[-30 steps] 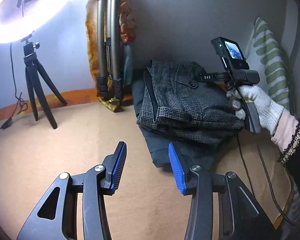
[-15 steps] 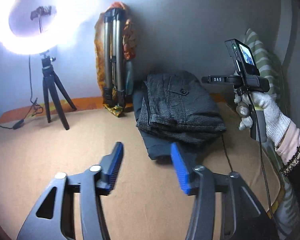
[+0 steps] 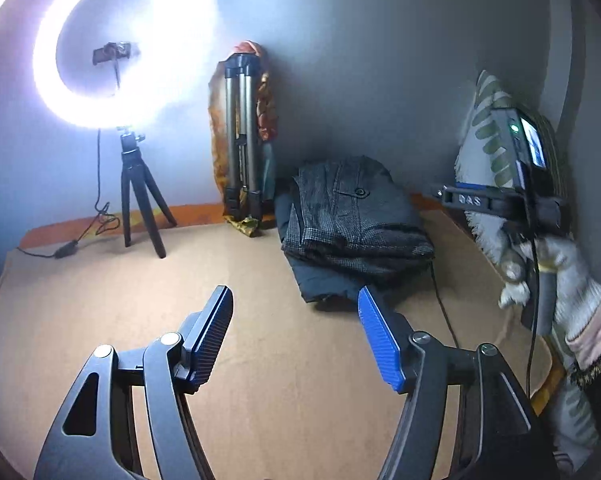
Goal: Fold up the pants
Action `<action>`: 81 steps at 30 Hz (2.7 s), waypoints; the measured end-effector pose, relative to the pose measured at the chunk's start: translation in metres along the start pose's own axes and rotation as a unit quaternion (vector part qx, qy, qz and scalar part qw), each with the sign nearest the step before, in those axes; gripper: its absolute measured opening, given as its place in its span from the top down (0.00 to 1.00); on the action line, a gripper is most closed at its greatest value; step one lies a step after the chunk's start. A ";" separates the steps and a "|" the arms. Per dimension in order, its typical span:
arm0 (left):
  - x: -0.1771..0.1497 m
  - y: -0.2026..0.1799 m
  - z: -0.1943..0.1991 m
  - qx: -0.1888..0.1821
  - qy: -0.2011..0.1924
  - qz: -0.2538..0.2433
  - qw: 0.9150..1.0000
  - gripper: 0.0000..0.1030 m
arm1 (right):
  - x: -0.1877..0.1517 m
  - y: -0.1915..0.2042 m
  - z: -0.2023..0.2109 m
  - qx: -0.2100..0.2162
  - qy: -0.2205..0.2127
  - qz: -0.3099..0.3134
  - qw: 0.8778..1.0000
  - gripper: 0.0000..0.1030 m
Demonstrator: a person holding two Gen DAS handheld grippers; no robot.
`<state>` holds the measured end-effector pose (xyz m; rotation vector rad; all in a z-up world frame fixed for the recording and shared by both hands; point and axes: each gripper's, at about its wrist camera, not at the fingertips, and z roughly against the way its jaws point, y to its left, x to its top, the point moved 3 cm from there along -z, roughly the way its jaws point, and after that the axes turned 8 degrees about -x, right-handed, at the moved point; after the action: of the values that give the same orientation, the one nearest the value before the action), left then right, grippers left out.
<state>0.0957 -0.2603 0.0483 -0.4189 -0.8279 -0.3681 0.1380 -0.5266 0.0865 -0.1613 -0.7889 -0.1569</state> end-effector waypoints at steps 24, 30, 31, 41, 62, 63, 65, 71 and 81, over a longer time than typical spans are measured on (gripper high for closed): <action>-0.048 0.026 0.043 0.017 -0.018 -0.004 1.000 0.36 | -0.103 0.046 0.105 -0.023 -0.030 -0.027 0.999 0.19; -0.057 0.046 0.044 0.043 -0.026 0.022 0.999 0.29 | -0.113 0.057 0.106 -0.022 -0.041 -0.036 0.998 0.19; -0.058 0.049 0.042 0.047 -0.023 0.023 0.998 0.29 | -0.114 0.059 0.106 -0.024 -0.044 -0.034 0.998 0.19; -0.063 0.055 0.037 0.055 -0.014 0.020 0.998 0.26 | -0.123 0.070 0.095 -0.018 -0.044 -0.032 0.998 0.17; -0.069 0.069 0.036 0.067 -0.008 0.022 0.998 0.19 | -0.125 0.079 0.089 -0.025 -0.061 -0.034 0.997 0.00; -0.069 0.070 0.036 0.067 -0.009 0.022 0.997 0.19 | -0.126 0.080 0.087 -0.024 -0.060 -0.034 0.997 0.00; -0.069 0.071 0.038 0.068 -0.011 0.024 0.997 0.19 | -0.127 0.080 0.086 -0.025 -0.058 -0.036 0.997 0.00; -0.069 0.073 0.038 0.068 -0.009 0.024 0.997 0.19 | -0.127 0.082 0.084 -0.022 -0.058 -0.038 0.997 0.00; -0.069 0.074 0.038 0.067 -0.008 0.024 0.997 0.18 | -0.126 0.083 0.083 -0.019 -0.056 -0.041 0.997 0.00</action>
<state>0.0633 -0.1678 0.0028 -0.3160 -0.8506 -0.2634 0.0100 -0.4189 0.0464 -0.1756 -0.9045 -0.2416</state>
